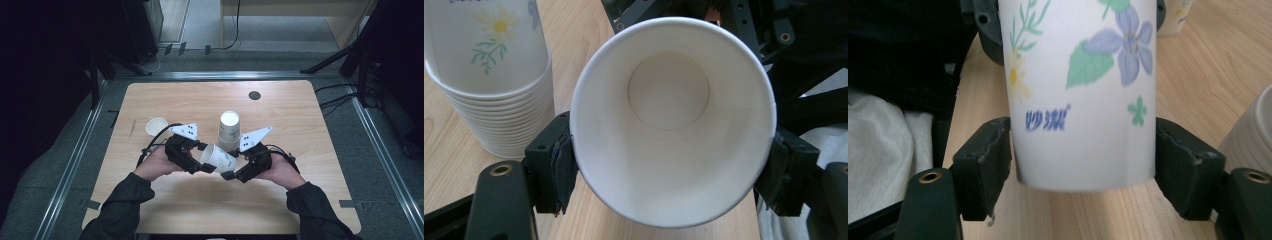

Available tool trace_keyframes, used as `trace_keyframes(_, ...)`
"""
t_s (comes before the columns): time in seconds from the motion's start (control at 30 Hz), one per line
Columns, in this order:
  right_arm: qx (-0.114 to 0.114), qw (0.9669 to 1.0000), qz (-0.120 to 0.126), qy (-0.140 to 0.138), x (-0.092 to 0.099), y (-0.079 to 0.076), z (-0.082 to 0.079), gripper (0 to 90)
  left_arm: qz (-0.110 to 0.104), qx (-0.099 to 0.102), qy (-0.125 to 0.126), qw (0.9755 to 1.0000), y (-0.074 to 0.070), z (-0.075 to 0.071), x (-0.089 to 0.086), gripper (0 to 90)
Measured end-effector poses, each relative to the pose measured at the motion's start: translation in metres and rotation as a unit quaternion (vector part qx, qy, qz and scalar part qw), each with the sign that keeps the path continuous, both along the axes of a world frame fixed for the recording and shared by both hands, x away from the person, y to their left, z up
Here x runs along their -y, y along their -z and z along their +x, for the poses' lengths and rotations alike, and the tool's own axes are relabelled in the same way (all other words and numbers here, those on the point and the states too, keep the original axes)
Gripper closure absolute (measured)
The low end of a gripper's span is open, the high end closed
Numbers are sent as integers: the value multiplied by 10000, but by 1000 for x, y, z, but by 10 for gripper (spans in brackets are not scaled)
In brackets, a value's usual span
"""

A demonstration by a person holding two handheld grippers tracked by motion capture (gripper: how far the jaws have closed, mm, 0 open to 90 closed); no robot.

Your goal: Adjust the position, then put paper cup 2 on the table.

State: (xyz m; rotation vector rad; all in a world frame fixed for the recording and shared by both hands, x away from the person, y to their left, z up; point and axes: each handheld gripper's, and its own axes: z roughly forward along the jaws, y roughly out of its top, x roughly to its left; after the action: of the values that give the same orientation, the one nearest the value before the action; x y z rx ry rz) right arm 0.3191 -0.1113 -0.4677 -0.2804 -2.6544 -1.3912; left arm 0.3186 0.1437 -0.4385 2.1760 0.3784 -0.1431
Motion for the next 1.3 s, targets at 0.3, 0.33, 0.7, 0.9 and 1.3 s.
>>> trace_keyframes(0.3,16,9998,-8,195,5,0,3,238,123,116,-176,9997,-13,0,-17,236)
trace_keyframes(0.33,24,9998,-15,205,6,0,3,235,125,104,-186,9997,-15,1,-19,236)
trace_keyframes(0.7,247,9977,-142,614,10,2,2,223,535,159,-354,9978,-20,1,-29,236)
trace_keyframes(0.9,261,9971,-206,689,12,4,2,214,731,208,-402,9963,-22,2,-34,236)
trace_keyframes(1.3,320,9938,-317,1020,24,5,2,214,1268,365,-453,9902,-20,3,-44,236)
